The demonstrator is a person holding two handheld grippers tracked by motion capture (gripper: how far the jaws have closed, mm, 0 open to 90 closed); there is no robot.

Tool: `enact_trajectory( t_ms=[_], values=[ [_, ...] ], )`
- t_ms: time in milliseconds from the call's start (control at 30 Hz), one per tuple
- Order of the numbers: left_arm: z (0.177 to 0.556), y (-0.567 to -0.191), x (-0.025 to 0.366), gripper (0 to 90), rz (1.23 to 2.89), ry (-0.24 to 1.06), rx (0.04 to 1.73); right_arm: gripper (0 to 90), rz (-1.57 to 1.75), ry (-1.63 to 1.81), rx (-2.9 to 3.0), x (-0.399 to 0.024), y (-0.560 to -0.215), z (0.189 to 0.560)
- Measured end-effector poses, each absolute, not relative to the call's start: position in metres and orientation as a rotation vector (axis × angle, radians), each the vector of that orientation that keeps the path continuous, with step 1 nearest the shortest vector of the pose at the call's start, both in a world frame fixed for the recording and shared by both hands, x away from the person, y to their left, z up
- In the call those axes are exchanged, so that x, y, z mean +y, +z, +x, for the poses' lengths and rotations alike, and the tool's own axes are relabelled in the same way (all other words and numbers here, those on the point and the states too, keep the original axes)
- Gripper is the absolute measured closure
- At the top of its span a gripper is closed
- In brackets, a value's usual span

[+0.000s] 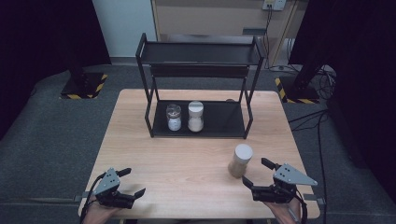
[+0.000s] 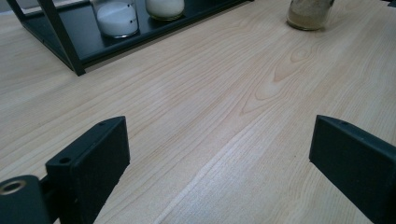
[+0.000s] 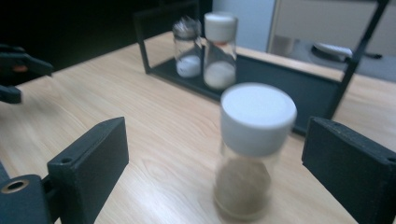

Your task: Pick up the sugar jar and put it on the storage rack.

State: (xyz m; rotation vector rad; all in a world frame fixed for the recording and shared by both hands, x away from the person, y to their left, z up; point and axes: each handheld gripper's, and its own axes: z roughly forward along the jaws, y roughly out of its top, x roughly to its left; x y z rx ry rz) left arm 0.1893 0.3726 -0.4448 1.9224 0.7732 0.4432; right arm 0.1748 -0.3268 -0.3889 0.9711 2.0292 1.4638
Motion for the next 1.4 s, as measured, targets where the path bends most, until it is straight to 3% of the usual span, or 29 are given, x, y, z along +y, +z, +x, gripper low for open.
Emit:
enact_trajectory(
  t_ms=[467,1400],
  values=[
    [0.189,-0.444,0.372,4.0,1.927,0.445,0.771,7.9,1.043,1.379,2.071,-0.33,-0.414,0.182],
    [0.191,-0.444,0.37,4.4,1.947,0.441,0.753,8.2,1.006,1.369,2.124,-0.329,-0.42,0.188]
  ],
)
